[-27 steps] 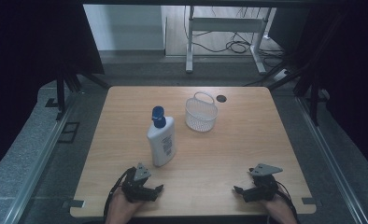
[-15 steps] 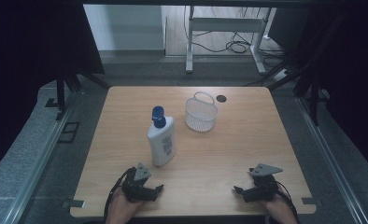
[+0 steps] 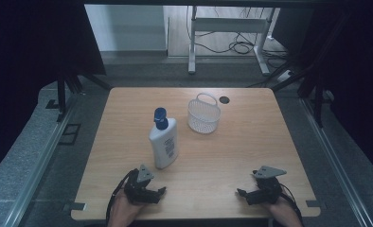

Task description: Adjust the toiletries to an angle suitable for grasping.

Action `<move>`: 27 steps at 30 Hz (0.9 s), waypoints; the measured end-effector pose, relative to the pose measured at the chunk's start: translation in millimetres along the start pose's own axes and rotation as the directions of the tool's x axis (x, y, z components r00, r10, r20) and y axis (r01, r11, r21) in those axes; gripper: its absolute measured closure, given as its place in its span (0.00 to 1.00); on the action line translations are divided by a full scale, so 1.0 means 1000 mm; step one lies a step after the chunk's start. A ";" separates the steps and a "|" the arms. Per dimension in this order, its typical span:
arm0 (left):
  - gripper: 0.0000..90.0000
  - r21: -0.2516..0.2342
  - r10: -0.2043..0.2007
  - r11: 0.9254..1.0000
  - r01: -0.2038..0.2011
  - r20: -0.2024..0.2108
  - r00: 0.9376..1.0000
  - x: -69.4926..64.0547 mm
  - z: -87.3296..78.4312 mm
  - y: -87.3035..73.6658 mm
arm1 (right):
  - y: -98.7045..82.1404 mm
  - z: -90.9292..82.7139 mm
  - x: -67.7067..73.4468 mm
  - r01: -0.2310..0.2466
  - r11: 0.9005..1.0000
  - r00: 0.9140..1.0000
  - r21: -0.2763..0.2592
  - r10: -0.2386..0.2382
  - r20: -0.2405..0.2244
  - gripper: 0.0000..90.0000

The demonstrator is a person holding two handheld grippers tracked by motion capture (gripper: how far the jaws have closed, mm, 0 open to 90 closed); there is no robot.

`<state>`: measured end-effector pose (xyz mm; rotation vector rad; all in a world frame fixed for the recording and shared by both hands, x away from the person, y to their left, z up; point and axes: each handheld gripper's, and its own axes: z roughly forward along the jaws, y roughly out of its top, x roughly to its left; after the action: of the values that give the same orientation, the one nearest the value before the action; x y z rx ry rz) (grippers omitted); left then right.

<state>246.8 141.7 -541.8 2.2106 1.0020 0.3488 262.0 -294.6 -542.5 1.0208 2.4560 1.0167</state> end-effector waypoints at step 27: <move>0.54 -0.022 -0.049 0.999 0.048 -0.017 0.999 0.013 -0.015 0.009 | 0.000 0.000 0.000 0.003 1.000 1.000 0.002 -0.003 -0.002 0.02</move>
<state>253.8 154.1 -525.3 2.1633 1.0544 0.3555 262.1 -294.5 -542.6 1.0169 2.4594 1.0151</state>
